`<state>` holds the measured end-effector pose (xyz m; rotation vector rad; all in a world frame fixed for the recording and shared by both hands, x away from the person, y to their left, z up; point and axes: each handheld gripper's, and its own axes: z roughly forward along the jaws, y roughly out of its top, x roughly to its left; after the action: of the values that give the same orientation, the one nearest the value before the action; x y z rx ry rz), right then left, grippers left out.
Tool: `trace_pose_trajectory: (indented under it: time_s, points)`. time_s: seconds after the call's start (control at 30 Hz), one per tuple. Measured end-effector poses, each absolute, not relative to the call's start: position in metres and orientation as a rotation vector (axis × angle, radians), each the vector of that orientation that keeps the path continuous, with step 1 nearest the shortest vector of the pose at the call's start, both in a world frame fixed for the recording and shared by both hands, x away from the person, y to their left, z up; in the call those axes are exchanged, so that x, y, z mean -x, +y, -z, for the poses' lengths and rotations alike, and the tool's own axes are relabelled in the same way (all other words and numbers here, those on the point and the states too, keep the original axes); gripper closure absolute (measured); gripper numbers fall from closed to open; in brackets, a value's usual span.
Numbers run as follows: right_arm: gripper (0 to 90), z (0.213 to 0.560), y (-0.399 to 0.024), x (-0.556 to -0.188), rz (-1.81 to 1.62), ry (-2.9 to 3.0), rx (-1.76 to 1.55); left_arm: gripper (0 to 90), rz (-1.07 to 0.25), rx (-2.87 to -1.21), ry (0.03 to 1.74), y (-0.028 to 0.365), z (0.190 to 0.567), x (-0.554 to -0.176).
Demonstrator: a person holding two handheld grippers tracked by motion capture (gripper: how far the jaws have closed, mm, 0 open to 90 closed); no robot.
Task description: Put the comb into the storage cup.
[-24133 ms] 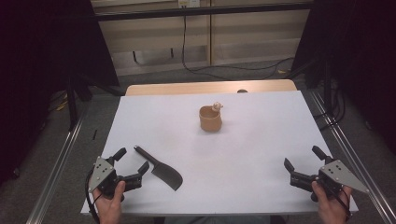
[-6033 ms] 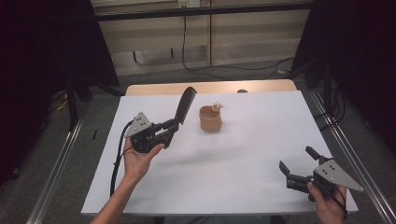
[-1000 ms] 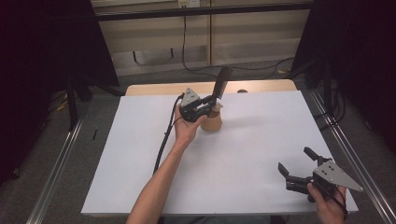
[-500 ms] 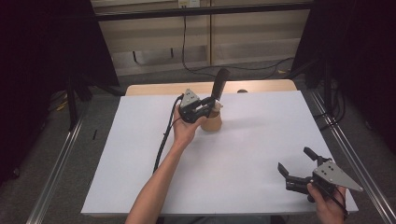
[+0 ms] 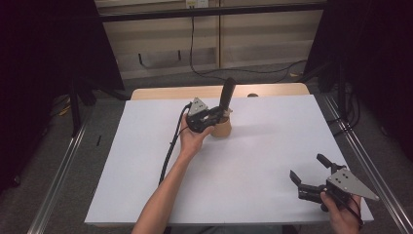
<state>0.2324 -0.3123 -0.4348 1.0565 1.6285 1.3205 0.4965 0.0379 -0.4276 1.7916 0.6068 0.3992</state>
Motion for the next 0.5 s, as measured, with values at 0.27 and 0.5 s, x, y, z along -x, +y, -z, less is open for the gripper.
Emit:
trace_pose_trajectory:
  time_s: [0.27, 0.5]
  points:
    - [0.0, 0.4348, -0.3125, -0.2328, -1.318, 1.627, -1.057, 72.8, -0.399, -1.807, 0.604, 0.0397, 0.4267, -0.4962]
    - [0.0, 0.4351, -0.3121, -0.2332, -1.319, 1.635, -1.055, 72.5, -0.405, -1.820, 0.588, 0.0387, 0.4261, -0.4952]
